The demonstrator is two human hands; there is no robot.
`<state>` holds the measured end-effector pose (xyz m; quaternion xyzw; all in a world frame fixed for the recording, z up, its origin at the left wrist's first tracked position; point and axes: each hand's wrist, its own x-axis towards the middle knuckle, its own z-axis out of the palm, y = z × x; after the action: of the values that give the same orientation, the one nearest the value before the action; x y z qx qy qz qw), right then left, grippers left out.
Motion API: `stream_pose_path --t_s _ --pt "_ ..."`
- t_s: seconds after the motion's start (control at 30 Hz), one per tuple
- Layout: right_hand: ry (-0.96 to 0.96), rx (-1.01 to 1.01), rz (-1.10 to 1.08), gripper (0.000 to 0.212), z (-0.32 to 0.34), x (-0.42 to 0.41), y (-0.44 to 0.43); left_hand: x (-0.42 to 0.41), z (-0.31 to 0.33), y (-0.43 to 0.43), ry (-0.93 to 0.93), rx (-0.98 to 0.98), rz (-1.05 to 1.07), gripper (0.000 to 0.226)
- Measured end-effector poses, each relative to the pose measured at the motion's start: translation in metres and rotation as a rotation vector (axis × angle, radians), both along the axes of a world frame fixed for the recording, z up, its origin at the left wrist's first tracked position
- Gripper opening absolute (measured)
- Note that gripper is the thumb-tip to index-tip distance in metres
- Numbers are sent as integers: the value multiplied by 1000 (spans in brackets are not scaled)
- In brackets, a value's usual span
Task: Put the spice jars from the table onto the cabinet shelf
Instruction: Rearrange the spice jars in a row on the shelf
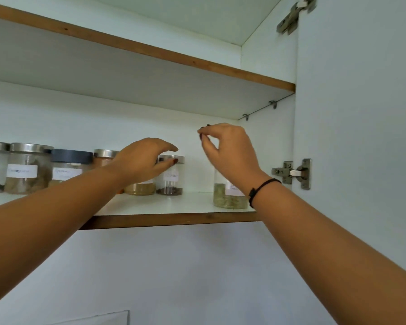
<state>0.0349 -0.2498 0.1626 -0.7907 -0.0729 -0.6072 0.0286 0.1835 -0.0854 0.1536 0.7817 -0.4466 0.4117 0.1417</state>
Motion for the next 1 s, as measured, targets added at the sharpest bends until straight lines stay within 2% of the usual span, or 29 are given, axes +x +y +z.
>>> stream_pose_path --t_s 0.13,0.27,0.37,0.47,0.6,1.0 --pt "23 148 -47 26 -1 -22 -44 -52 -5 -35 -32 14 -90 55" --pt "84 282 -7 27 -6 -31 -65 -77 1 -71 73 -126 -281 57" --pt "206 272 -13 22 -12 -32 -71 -81 8 -87 104 -132 -323 52" --pt "261 280 -11 21 -11 -35 -74 -77 8 -93 82 -54 -253 48" --pt "333 251 -44 22 -3 -34 -73 -70 6 -92 144 -69 -293 43" --pt "369 201 -104 22 0 3 -69 -42 21 -91 238 12 -287 27"
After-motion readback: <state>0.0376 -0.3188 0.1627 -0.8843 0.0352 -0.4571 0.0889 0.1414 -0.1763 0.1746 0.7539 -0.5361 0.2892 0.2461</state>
